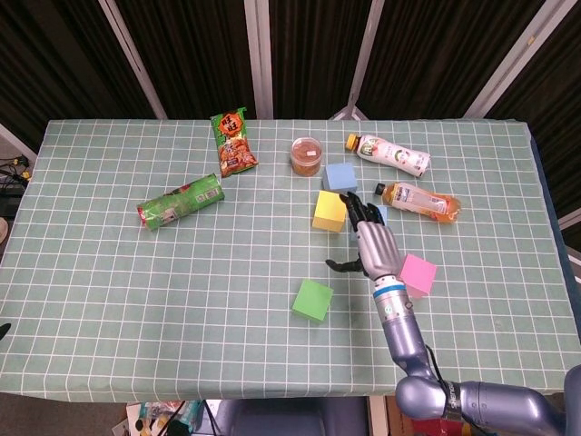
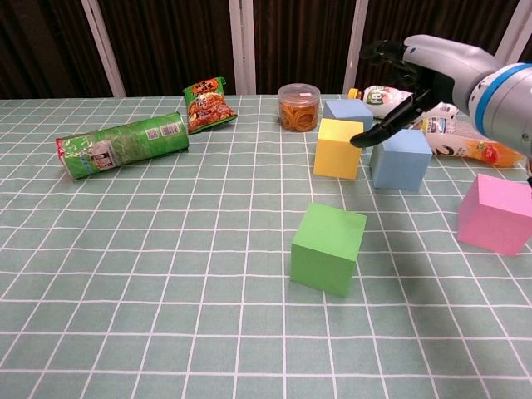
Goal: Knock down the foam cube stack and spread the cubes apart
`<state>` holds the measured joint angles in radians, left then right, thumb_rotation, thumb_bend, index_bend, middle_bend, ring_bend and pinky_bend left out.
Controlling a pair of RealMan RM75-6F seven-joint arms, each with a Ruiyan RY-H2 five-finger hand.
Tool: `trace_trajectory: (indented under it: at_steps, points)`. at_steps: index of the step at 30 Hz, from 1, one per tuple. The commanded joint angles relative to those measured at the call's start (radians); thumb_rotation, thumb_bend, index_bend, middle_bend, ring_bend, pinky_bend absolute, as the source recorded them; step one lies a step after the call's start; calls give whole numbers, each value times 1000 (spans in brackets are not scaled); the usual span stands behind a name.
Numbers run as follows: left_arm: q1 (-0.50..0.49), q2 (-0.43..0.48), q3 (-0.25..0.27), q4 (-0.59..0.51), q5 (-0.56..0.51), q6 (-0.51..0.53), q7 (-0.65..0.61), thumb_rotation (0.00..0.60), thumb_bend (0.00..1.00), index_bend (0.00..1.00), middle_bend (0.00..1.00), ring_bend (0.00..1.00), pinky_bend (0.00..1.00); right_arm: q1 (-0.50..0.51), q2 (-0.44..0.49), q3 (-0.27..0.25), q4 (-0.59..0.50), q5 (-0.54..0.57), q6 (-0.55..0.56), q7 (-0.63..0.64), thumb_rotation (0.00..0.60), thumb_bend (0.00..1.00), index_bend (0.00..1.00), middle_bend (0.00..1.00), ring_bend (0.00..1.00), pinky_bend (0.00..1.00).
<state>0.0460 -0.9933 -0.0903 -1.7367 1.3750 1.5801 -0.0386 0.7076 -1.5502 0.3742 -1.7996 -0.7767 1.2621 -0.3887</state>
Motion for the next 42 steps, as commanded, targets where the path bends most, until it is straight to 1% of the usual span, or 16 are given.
trace_trajectory:
  at_steps: [1,8,12,16,23,30,35,42]
  points:
    - [-1,-2,0,-1,-5,-3,8,600,152,218,0,0,0,22,-9,30,82,63,-26,-11,600,92,8,0,118,0]
    - [3,-8,0,-9,-8,7,32,600,152,218,0,0,0,107,-92,53,254,145,-90,-71,600,92,18,0,118,0]
    - [4,-10,-12,-6,-39,7,41,600,152,219,0,0,0,170,-145,73,372,198,-131,-120,600,92,19,0,118,0]
    - [-6,-15,-20,-4,-65,-13,59,600,152,219,0,0,0,205,-178,86,454,231,-160,-136,600,92,23,0,119,0]
    - [-8,-21,-24,-10,-85,-17,90,600,152,219,0,0,0,242,-221,95,530,242,-189,-139,600,92,30,2,143,0]
    - [-3,-17,-30,-7,-97,-12,77,600,152,219,0,0,0,275,-270,98,611,254,-203,-154,600,92,47,61,177,0]
    - [-7,-17,-32,-4,-103,-20,82,600,152,219,0,0,0,286,-299,97,671,260,-225,-151,600,91,48,67,188,0]
    - [-8,-19,-34,-5,-108,-20,89,600,152,219,0,0,0,290,-319,97,714,251,-241,-143,600,91,49,72,214,0]
